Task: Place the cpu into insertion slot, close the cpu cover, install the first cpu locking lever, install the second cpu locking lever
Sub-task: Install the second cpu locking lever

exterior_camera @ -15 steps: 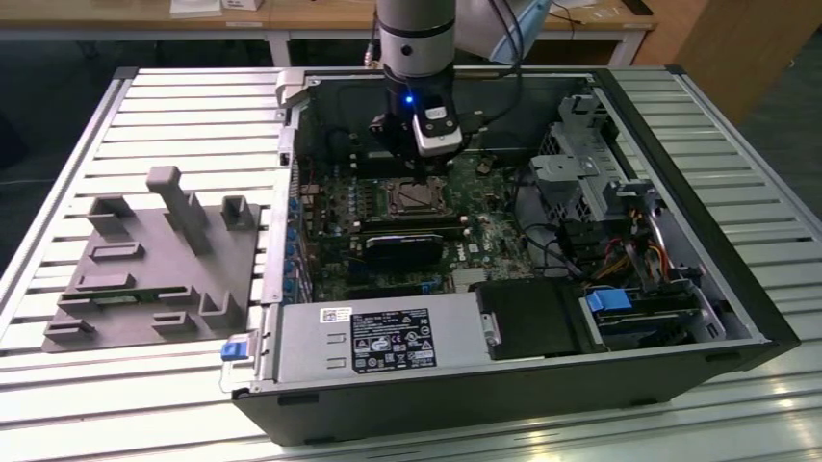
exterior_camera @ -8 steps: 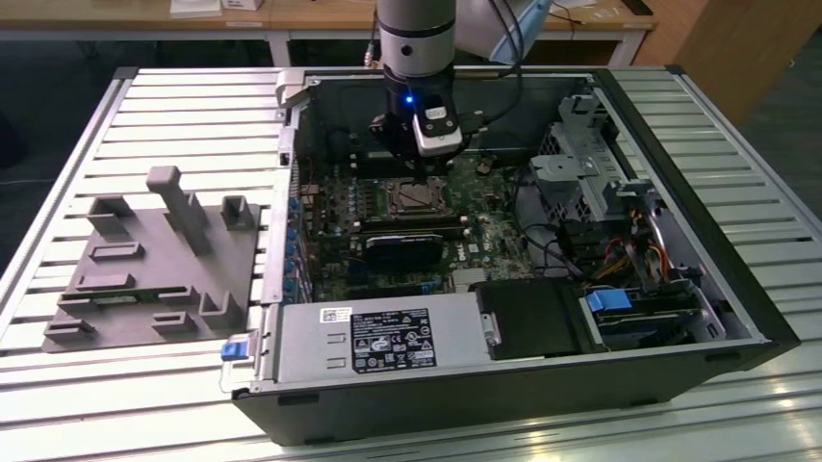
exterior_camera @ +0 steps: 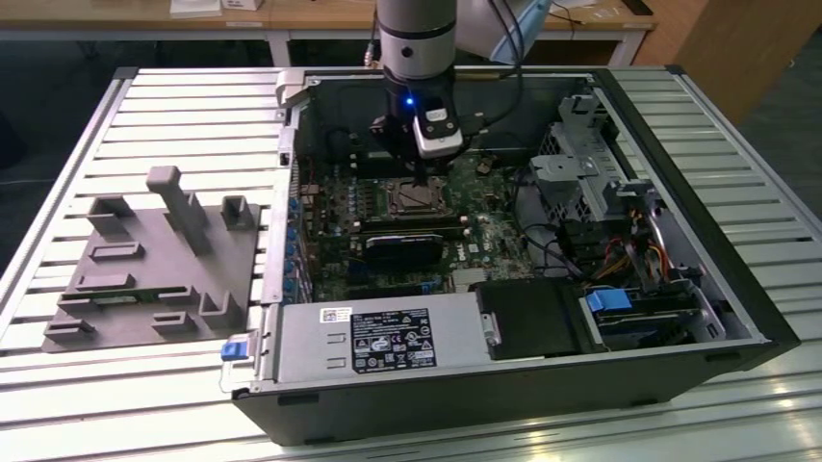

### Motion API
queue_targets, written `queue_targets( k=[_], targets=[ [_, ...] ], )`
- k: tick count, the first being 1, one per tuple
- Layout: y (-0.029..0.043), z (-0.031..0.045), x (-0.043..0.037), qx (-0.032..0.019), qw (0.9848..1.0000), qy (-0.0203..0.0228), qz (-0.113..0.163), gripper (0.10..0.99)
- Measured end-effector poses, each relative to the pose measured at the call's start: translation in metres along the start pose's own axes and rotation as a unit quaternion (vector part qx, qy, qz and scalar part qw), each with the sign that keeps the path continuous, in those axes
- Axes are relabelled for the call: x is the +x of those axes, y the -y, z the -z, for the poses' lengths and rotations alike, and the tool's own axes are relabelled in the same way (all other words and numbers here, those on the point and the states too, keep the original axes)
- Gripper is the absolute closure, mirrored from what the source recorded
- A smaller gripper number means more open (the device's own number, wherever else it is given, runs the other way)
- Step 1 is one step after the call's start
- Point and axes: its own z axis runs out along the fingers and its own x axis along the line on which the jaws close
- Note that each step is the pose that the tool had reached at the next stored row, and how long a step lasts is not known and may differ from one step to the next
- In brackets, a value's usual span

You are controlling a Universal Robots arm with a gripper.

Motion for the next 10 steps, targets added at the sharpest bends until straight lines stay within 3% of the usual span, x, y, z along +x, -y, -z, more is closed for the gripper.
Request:
queue_targets(
  k=[10],
  targets=[
    [0.0158, 0.0, -0.0069, 0.0, 1.0, 0.0, 0.0, 0.984]
  ],
)
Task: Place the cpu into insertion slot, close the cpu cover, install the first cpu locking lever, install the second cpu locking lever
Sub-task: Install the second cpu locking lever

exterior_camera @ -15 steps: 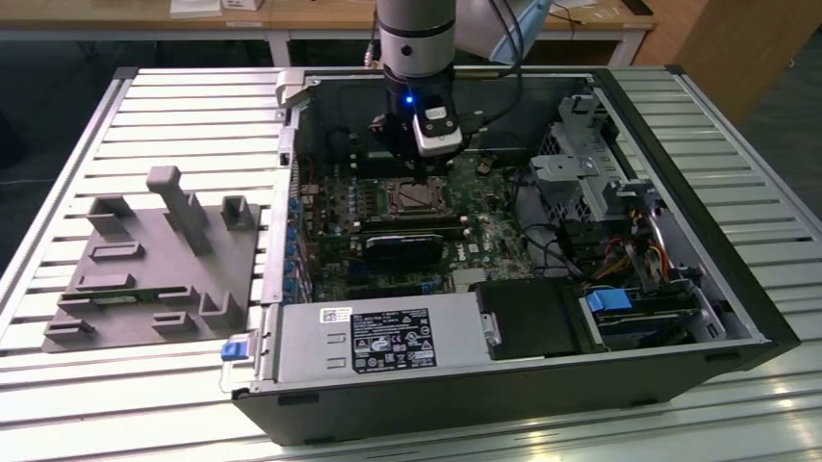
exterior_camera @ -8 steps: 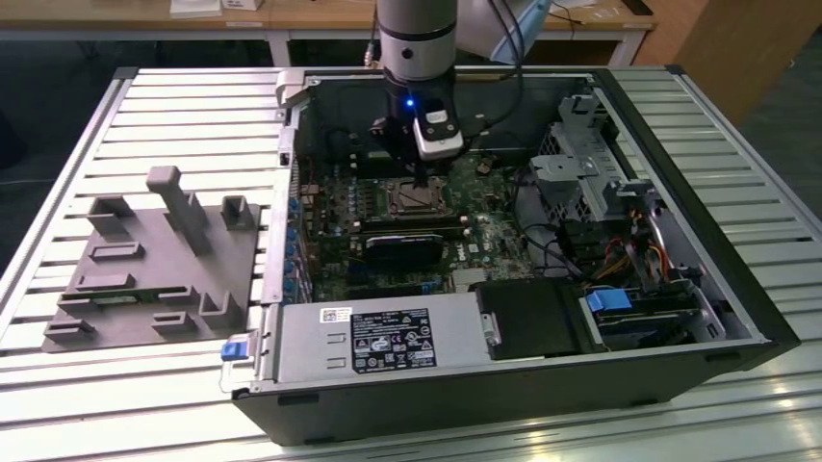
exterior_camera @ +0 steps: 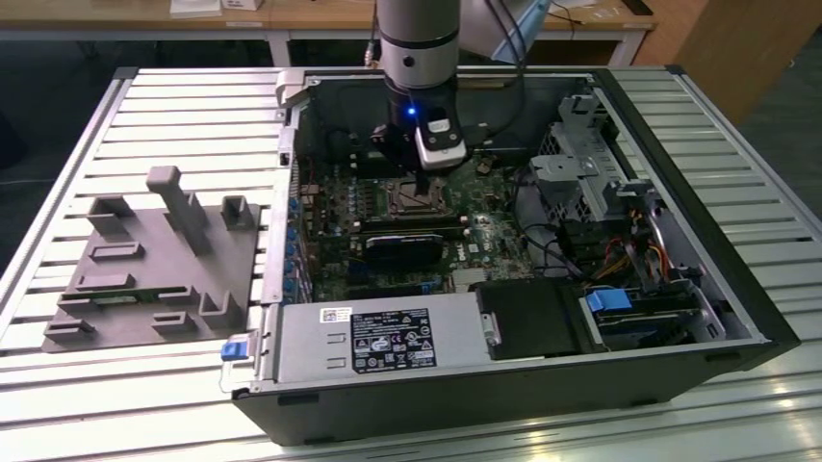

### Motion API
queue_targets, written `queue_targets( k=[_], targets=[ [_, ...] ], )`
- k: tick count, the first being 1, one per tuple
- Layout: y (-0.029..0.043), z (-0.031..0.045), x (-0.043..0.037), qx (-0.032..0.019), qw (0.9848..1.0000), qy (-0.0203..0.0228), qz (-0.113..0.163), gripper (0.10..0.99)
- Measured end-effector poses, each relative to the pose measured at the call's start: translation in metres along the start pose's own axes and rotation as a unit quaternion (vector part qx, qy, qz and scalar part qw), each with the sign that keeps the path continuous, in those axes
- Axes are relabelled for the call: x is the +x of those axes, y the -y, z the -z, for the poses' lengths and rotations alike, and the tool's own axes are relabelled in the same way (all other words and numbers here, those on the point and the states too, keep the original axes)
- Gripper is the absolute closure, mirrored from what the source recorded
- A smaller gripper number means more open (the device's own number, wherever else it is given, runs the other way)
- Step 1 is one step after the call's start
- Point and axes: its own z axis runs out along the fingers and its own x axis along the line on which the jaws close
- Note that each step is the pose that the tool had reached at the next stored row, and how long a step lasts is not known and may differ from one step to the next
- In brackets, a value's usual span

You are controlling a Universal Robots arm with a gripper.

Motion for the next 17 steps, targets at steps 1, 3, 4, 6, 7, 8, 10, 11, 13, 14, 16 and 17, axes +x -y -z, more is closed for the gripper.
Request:
queue_targets(
  k=[1, 3, 4, 6, 7, 8, 10, 11, 13, 14, 16, 17],
  targets=[
    [0.0017, 0.0, -0.0007, 0.0, 1.0, 0.0, 0.0, 0.984],
    [0.0049, 0.0, -0.0021, -0.0002, 1.0, 0.0, 0.0, 0.984],
    [0.0065, 0.0, -0.0028, -0.0009, 1.0, -0.0003, 0.0, 0.984],
    [0.0097, 0.0001, -0.0042, -0.0026, 1.0, -0.0011, 0.0, 0.984],
    [0.0114, 0.0, -0.0049, -0.004, 1.0, -0.0017, 0.0, 0.984],
    [0.0131, 0.0, -0.0057, -0.0056, 1.0, -0.0024, -0.001, 0.984],
    [0.0166, 0.0, -0.0072, -0.0076, 1.0, -0.0032, -0.001, 0.984],
    [0.0181, 0.0001, -0.0079, -0.0089, 1.0, -0.0038, -0.001, 0.984],
    [0.0205, 0.0001, -0.0089, -0.0106, 0.9999, -0.0046, -0.001, 0.984],
    [0.021, 0.0, -0.0091, -0.0107, 0.9999, -0.0046, -0.001, 0.984],
    [0.0216, -0.0001, -0.0094, -0.0102, 0.9999, -0.0057, -0.001, 0.984],
    [0.0221, -0.0004, -0.0096, -0.0083, 0.9999, -0.0103, -0.001, 0.984]
  ],
)
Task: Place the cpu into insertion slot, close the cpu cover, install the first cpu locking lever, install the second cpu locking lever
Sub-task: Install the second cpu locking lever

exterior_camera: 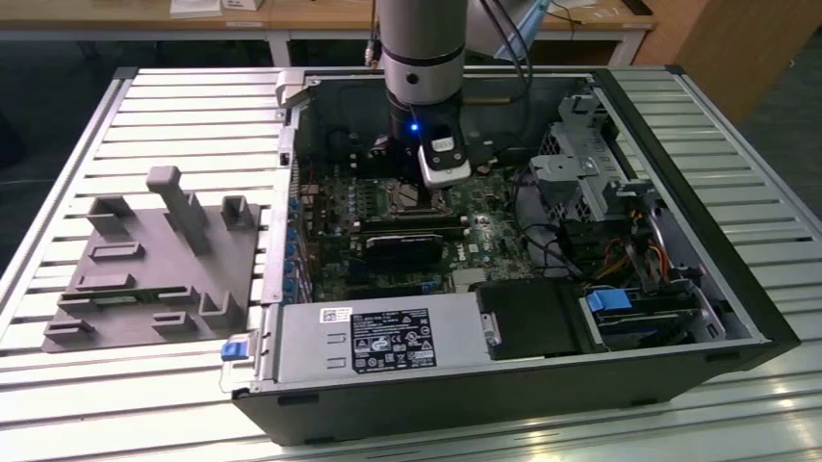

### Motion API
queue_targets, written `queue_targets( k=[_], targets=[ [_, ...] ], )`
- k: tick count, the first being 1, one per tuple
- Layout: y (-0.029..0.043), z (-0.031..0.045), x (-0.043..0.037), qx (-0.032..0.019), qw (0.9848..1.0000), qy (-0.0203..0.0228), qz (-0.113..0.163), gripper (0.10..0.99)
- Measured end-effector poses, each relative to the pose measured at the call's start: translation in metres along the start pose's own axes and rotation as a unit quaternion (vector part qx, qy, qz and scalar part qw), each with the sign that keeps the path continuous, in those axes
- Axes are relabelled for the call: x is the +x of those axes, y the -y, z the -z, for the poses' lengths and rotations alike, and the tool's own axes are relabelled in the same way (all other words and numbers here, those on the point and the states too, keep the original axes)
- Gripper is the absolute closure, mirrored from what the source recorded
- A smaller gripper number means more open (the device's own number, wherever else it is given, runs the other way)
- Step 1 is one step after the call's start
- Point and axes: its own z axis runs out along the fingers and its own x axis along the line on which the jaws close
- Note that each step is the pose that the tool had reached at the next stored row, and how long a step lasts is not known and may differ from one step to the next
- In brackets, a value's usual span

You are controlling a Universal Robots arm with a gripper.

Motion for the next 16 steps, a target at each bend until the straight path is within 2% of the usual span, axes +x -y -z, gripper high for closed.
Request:
queue_targets(
  k=[4, 5, 8, 11, 16],
  targets=[
    [0.0016, -0.001, -0.0007, 0.0123, 0.9995, -0.0279, -0.001, 0.984],
    [0.0022, -0.001, -0.0009, 0.0136, 0.9994, -0.0309, -0.001, 0.984],
    [0.0023, -0.001, -0.0009, 0.0129, 0.9994, -0.0307, 0.003, 0.984],
    [0.0024, -0.0017, -0.0008, 0.0114, 0.9992, -0.0316, 0.022, 0.984],
    [0.0025, -0.0038, -0.0006, 0.0083, 0.9972, -0.0342, 0.066, 0.984]
  ],
)
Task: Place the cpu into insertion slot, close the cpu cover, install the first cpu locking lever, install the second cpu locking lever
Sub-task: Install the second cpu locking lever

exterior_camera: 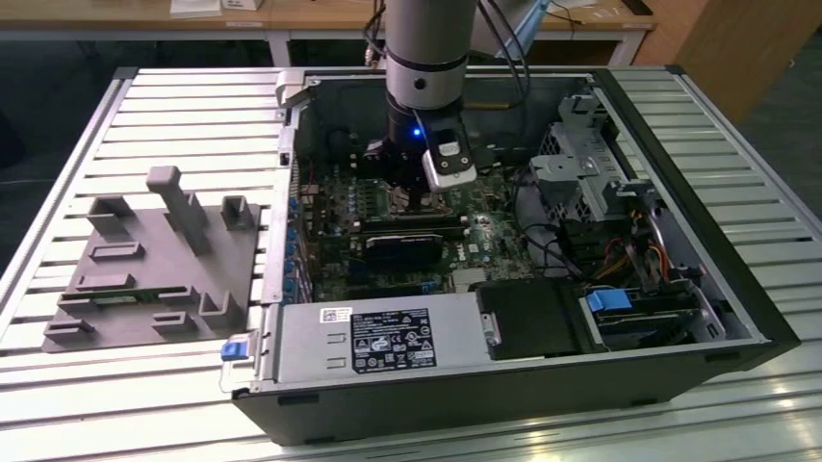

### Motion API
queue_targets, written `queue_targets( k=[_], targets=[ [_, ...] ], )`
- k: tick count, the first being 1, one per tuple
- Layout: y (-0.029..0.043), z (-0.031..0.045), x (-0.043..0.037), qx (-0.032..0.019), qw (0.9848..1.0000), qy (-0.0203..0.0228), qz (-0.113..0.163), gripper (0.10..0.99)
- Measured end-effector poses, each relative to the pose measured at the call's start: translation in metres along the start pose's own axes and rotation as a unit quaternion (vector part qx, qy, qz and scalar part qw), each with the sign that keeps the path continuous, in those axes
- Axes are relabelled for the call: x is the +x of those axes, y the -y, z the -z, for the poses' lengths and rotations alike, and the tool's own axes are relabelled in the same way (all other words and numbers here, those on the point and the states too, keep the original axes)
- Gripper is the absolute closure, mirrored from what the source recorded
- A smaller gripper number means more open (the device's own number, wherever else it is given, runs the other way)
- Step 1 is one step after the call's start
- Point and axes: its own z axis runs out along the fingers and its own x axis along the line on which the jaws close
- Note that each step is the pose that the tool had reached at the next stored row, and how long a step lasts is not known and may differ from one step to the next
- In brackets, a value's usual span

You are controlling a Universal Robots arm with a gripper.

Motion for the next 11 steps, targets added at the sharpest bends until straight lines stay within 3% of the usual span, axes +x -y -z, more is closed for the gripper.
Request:
queue_targets(
  k=[4, 8, 11],
  targets=[
    [0.0001, -0.0021, 0.0, -0.0038, 0.9994, -0.0022, 0.034, 0.984],
    [0.0001, -0.0029, 0.0, -0.0118, 0.9983, -0.005, 0.056, 0.984],
    [0.0001, -0.003, 0.0, -0.0123, 0.9981, -0.0052, 0.06, 0.984]
  ],
)
